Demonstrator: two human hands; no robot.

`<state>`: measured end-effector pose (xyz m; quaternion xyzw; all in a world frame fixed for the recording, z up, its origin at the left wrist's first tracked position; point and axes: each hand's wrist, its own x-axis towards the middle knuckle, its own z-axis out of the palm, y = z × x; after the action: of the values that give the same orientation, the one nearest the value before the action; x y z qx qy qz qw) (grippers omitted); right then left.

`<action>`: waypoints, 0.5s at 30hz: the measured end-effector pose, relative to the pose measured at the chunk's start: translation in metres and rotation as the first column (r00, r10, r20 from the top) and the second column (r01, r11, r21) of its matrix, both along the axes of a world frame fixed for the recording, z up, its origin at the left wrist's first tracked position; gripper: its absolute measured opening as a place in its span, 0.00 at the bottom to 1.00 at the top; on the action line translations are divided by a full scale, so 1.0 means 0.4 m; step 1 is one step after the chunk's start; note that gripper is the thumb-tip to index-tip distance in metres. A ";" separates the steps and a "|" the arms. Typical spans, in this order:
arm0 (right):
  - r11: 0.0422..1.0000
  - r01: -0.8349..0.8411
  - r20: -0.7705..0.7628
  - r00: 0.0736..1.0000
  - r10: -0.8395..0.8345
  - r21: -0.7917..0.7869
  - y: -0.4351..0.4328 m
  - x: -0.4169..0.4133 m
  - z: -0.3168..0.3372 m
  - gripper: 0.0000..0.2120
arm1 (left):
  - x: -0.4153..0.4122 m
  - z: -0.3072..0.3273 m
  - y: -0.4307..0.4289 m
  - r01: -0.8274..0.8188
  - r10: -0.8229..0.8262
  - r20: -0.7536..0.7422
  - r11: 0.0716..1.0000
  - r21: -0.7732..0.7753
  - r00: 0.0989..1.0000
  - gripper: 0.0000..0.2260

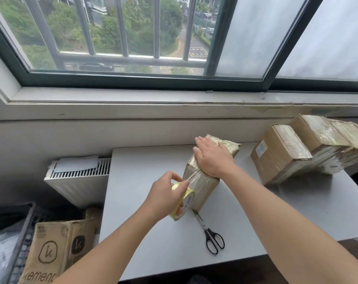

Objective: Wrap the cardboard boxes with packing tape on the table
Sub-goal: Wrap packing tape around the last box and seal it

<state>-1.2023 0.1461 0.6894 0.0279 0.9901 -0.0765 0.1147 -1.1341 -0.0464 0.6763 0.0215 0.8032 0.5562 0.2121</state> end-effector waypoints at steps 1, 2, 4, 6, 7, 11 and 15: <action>1.000 -0.001 -0.003 1.000 0.001 -0.010 0.002 0.000 0.000 0.27 | 0.002 -0.013 0.004 -0.002 0.002 0.003 1.000 -0.014 1.000 0.09; 1.000 -0.001 -0.003 1.000 0.001 -0.023 0.005 0.004 0.000 0.27 | 0.002 -0.028 0.013 -0.001 0.000 -0.005 1.000 -0.030 1.000 0.09; 0.999 -0.004 -0.004 1.000 0.004 -0.049 0.015 0.012 0.000 0.27 | -0.001 -0.053 0.040 0.002 -0.003 -0.024 0.998 -0.056 1.000 0.09; 0.997 -0.010 0.006 1.000 0.010 -0.070 0.024 0.016 0.007 0.28 | -0.004 -0.070 0.064 0.001 -0.004 -0.050 0.998 -0.061 0.999 0.09; 0.997 -0.009 0.008 1.000 0.009 -0.078 0.029 0.016 0.010 0.28 | -0.007 -0.081 0.072 -0.001 -0.003 -0.066 0.997 -0.075 0.998 0.08; 0.999 -0.018 -0.017 1.000 0.017 -0.047 0.021 0.017 -0.002 0.28 | -0.017 -0.111 0.081 -0.052 0.051 -0.022 0.998 -0.043 0.998 0.05; 1.000 -0.021 -0.045 0.999 0.020 -0.019 0.011 0.014 -0.010 0.27 | -0.022 -0.113 0.080 -0.091 0.087 -0.041 0.992 -0.089 0.995 0.08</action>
<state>-1.1967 0.1504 0.6852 0.0148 0.9918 -0.0855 0.0934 -1.1427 -0.0145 0.6309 -0.0137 0.8315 0.5277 0.1730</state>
